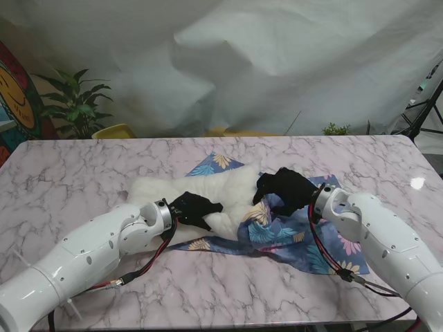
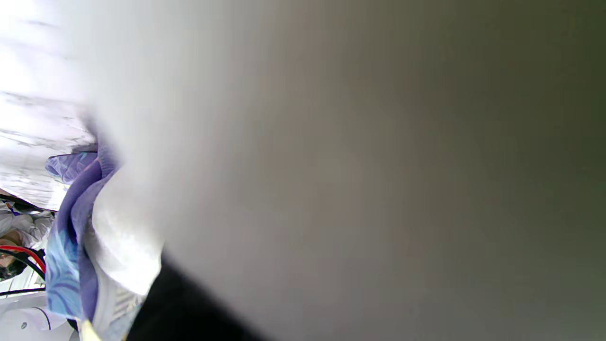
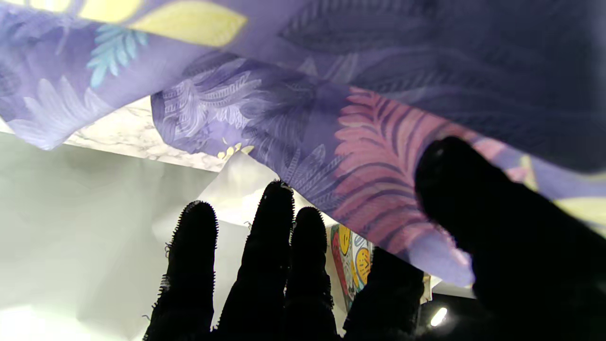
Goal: Put a pillowcase on a pillow
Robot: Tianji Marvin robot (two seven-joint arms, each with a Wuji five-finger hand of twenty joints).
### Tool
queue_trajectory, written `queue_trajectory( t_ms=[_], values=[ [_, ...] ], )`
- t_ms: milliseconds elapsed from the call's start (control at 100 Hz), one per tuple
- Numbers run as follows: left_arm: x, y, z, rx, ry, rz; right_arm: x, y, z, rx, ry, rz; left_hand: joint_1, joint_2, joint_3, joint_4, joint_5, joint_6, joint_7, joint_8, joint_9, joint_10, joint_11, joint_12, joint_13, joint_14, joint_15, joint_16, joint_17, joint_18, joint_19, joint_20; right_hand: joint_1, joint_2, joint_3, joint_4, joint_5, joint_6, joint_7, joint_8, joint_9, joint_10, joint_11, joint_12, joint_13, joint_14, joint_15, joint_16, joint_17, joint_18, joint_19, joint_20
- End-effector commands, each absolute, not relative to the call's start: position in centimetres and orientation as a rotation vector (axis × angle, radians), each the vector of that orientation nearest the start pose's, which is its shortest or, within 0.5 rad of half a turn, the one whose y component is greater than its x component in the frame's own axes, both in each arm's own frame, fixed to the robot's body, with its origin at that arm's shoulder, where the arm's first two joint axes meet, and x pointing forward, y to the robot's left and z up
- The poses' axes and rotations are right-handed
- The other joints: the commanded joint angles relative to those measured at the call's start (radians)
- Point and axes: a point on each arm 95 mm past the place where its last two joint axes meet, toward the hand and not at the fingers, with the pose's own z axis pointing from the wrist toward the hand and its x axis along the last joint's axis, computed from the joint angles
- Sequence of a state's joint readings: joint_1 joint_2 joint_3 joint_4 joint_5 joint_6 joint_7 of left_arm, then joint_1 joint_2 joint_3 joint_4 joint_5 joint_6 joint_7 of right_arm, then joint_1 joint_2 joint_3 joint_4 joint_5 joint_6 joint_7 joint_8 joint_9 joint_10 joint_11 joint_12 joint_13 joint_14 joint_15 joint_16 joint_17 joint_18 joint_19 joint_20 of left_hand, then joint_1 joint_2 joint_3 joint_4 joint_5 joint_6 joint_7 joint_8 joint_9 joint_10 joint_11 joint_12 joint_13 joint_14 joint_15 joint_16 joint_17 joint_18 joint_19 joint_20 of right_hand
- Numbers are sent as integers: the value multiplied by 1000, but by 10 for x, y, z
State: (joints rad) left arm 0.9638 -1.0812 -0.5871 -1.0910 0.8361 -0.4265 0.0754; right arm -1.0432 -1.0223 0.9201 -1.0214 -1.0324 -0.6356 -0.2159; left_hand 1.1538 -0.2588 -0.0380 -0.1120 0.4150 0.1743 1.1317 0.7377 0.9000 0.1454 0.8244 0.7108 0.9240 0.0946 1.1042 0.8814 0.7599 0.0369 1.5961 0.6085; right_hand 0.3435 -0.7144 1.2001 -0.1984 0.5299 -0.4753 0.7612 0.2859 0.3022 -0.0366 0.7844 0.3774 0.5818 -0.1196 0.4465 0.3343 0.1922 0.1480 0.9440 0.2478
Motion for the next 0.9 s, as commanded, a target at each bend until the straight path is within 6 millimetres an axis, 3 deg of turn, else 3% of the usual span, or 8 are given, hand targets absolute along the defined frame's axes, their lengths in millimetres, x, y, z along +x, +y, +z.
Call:
queue_trajectory(
  t_ms=[0, 80, 170, 250, 320, 410, 660, 890],
  values=[
    [472, -74, -362, -813, 2156, -1615, 498, -29, -323, 715, 1966, 1641, 137, 131, 45, 75, 6, -74, 46, 9, 76, -27, 87, 11, 24, -43, 39, 8, -10, -129, 69, 13, 35, -64, 26, -125, 116, -134, 142, -35, 27, -28, 40, 21, 10, -34, 65, 33, -2, -29, 15, 14],
    [472, -74, -362, -814, 2152, -1618, 502, -31, -324, 701, 1969, 1602, 137, 131, 45, 75, 5, -75, 45, 8, 76, -27, 88, 11, 25, -43, 40, 8, -10, -129, 70, 14, 41, -97, -6, -174, 204, -222, 275, -58, 101, -65, 57, 42, 49, -52, 119, 64, 11, -36, 26, 20],
    [472, -75, -361, -806, 2151, -1626, 508, -34, -324, 663, 1941, 1548, 137, 131, 45, 75, 5, -75, 46, 8, 75, -27, 88, 11, 24, -42, 40, 9, -11, -129, 71, 14, 20, -109, -6, -185, 302, -223, 295, 51, 223, -108, 71, 66, 126, -68, 175, 97, 50, -27, 50, 31],
    [471, -75, -361, -800, 2155, -1635, 514, -37, -324, 633, 1905, 1525, 137, 131, 46, 75, 6, -76, 47, 9, 75, -27, 88, 11, 24, -42, 40, 9, -11, -129, 71, 14, 9, -127, 3, -194, 295, -223, 305, 114, 342, -141, 61, 108, 222, -76, 187, 126, 97, -13, 73, 40],
    [470, -76, -362, -796, 2162, -1641, 518, -37, -323, 630, 1857, 1539, 137, 131, 46, 75, 4, -76, 46, 8, 75, -26, 89, 11, 23, -41, 41, 9, -11, -128, 71, 14, 19, -148, 22, -198, 260, -217, 437, 34, 472, -157, 42, 148, 336, -65, 151, 153, 146, 25, 97, 47],
    [469, -77, -363, -794, 2172, -1646, 521, -34, -319, 616, 1795, 1569, 137, 130, 48, 75, 5, -77, 48, 9, 75, -27, 89, 11, 23, -42, 41, 9, -11, -128, 71, 14, 6, -137, 32, -199, 256, -154, 519, 17, 622, -176, 29, 154, 466, -57, 123, 171, 187, 62, 124, 63],
    [469, -80, -365, -787, 2181, -1678, 525, -17, -306, 566, 1683, 1653, 137, 128, 51, 73, 5, -79, 50, 9, 74, -28, 90, 12, 22, -41, 41, 9, -12, -127, 71, 14, 28, 32, 51, -143, 134, -151, 610, 113, 866, -187, -27, 170, 699, -69, 141, 246, 298, 87, 166, 120],
    [465, -86, -363, -755, 2163, -1747, 530, 1, -296, 487, 1594, 1675, 137, 122, 59, 72, 4, -81, 55, 10, 73, -27, 92, 13, 20, -40, 40, 10, -16, -126, 70, 14, 50, -2, 97, -144, 82, -109, 644, 174, 856, -165, 70, 201, 745, -79, 213, 299, 364, 85, 183, 128]
  ],
)
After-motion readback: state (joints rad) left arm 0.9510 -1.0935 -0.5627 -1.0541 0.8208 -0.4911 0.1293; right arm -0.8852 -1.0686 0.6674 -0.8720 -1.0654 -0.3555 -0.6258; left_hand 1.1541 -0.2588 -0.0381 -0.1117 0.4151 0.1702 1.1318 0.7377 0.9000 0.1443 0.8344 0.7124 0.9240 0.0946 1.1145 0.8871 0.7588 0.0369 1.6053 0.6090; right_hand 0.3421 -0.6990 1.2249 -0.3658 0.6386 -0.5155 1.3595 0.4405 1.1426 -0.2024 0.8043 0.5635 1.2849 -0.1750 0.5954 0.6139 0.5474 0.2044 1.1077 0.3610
